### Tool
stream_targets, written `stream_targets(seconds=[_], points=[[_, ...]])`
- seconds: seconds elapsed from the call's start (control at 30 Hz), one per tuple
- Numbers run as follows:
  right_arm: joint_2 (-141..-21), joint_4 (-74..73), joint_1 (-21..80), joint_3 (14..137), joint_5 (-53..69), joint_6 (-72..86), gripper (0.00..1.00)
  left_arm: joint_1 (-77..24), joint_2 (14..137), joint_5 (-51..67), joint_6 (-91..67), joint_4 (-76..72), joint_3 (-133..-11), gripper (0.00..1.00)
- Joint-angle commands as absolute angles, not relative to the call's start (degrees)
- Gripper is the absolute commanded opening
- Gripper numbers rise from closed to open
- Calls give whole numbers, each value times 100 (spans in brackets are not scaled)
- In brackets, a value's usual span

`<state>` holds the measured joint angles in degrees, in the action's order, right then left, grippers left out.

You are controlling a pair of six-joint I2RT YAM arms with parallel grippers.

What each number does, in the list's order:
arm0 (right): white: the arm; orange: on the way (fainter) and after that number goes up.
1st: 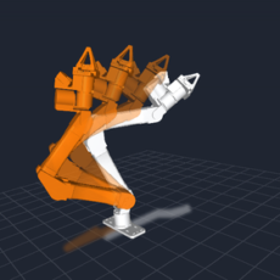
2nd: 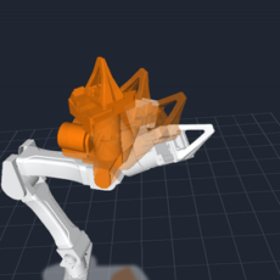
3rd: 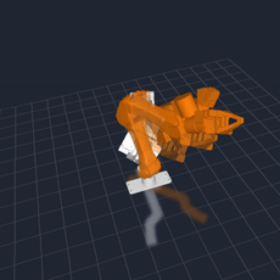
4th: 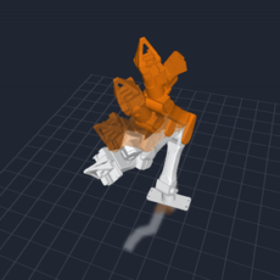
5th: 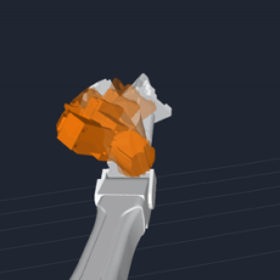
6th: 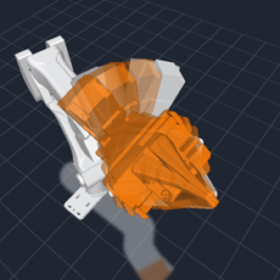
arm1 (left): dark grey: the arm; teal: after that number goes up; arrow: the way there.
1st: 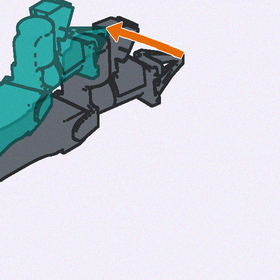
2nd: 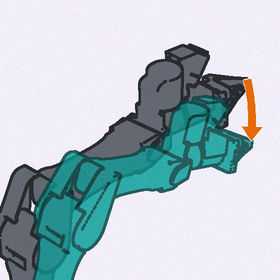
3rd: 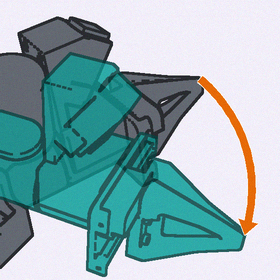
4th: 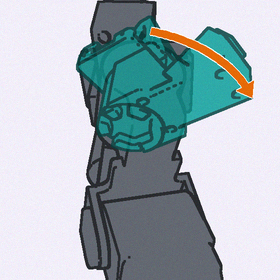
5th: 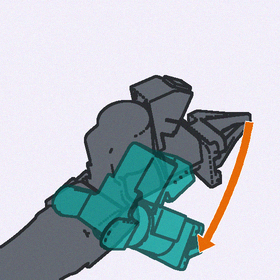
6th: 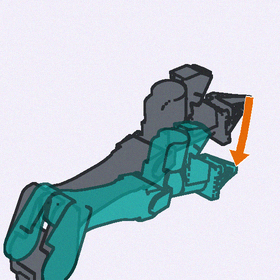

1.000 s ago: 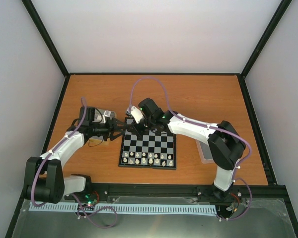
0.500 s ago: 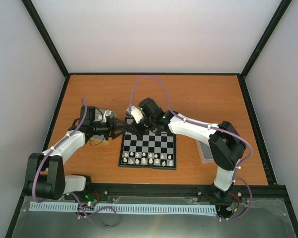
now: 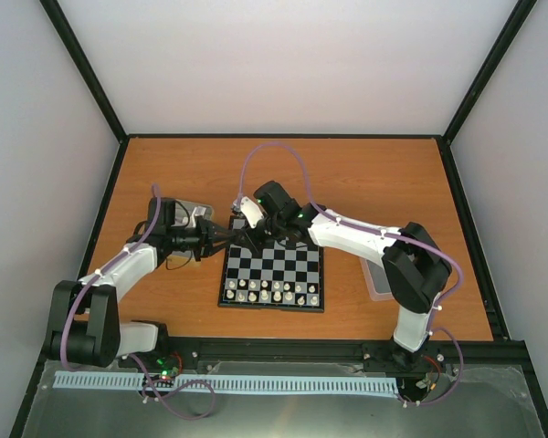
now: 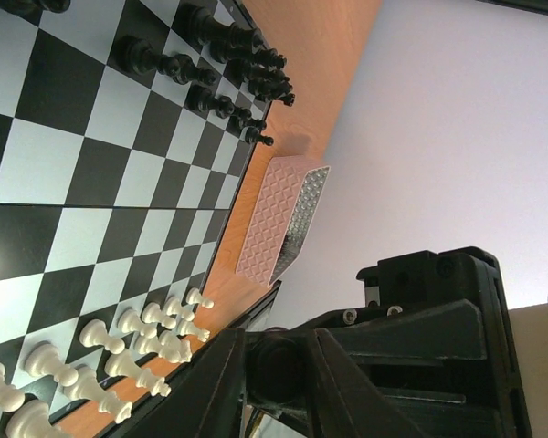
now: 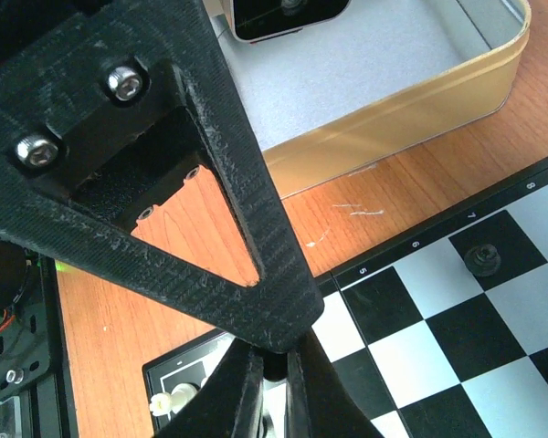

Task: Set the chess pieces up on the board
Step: Pick up the chess piece from the chessboard.

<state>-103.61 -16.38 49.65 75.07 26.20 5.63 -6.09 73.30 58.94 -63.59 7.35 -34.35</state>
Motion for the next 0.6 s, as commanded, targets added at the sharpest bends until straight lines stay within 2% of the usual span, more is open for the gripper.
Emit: stream_targets(seconds=[0.0,0.13,0.3,0.43,0.57], points=[[-10430,-1433,4992,7704,2678,680,6,-571,7332,6113,-6625,560,-3359,17],[-10420,-1506,4992,7698,2700,760,11,-571,7285,6163,-6790,473,-3313,14],[-10228,-1319,4969,7568,2978,1335,26,-571,7111,6321,-7462,32,-3130,13],[-9838,-508,4913,7096,3097,2121,43,-571,6896,6359,-8295,-475,-2985,13],[-9452,649,4781,6432,3158,3078,52,-571,6723,6247,-9129,-948,-2910,13]])
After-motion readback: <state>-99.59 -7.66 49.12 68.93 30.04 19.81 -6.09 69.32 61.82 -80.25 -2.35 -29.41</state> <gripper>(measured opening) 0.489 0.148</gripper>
